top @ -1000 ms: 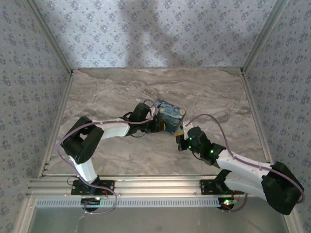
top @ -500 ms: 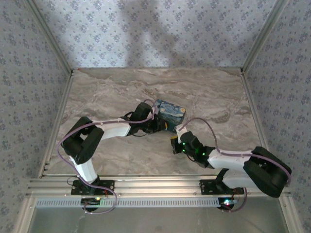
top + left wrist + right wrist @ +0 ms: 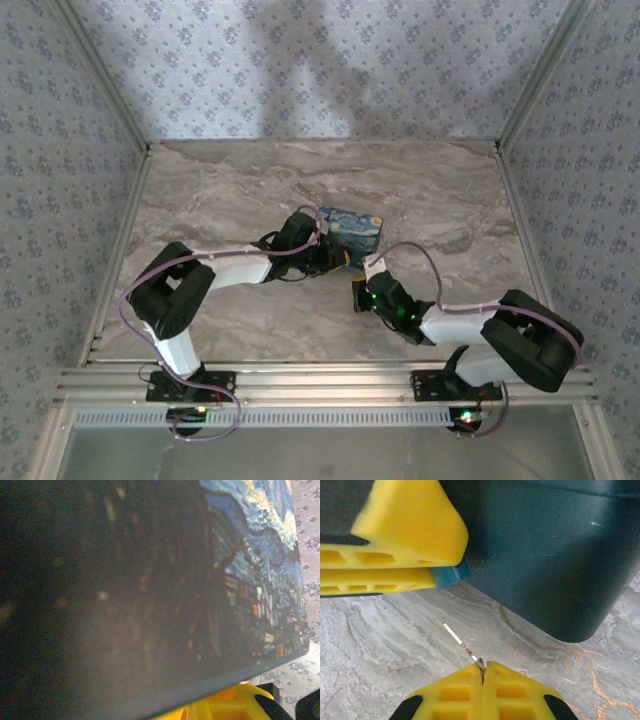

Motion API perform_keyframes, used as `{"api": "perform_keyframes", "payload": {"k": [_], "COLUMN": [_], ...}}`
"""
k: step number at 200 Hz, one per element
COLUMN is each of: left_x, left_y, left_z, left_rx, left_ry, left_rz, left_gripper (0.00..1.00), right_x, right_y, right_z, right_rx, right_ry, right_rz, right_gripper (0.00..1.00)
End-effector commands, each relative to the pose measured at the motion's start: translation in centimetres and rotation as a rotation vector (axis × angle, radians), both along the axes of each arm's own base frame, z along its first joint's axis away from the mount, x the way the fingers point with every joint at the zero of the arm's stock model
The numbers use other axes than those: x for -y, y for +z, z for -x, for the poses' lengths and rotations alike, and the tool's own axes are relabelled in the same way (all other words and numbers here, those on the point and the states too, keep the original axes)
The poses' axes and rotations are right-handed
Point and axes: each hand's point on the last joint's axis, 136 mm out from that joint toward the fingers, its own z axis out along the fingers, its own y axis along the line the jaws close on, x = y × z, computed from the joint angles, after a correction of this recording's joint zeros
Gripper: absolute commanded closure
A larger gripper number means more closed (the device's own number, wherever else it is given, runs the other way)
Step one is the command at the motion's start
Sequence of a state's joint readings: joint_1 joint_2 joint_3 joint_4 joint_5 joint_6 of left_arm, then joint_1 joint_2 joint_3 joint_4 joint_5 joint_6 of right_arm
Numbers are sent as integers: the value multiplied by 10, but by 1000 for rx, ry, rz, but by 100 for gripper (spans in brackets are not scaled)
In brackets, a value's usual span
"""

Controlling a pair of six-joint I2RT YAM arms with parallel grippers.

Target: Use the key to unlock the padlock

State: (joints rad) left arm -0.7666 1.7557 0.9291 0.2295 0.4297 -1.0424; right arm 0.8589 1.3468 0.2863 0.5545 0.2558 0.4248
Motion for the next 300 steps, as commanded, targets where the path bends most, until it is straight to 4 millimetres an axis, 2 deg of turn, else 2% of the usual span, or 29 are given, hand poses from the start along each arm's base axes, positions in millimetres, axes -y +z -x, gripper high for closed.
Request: {"api": "perform_keyframes", "payload": {"k": [1,89,131,201,265,300], "left_x": [13,15,15,15,14,14], "left_y": [26,22,22,23,25,25], "left_z": [-6,-5,-4,-5,-5,-5], "left_rx": [38,29,28,30,36,36], "left_ry": [11,10,10,12,14,16], "left_rz": [78,70,70,68,66,67], "left_gripper": [85,85,85,85,85,85], "right_x": [0,7,3,3,12,16], "right_y": [11,17,19,13,-3,-5], "right_z": [-12,-24,-24,-19,-9,-6], "right_rx": [22,17,18,-3,-45,-53], "right_ry": [-60,-102,-78,-58,-77,-89], "right_rz": [-56,-122,-134,-127,-98,-93], "right_gripper": [100,100,100,100,100,100]}}
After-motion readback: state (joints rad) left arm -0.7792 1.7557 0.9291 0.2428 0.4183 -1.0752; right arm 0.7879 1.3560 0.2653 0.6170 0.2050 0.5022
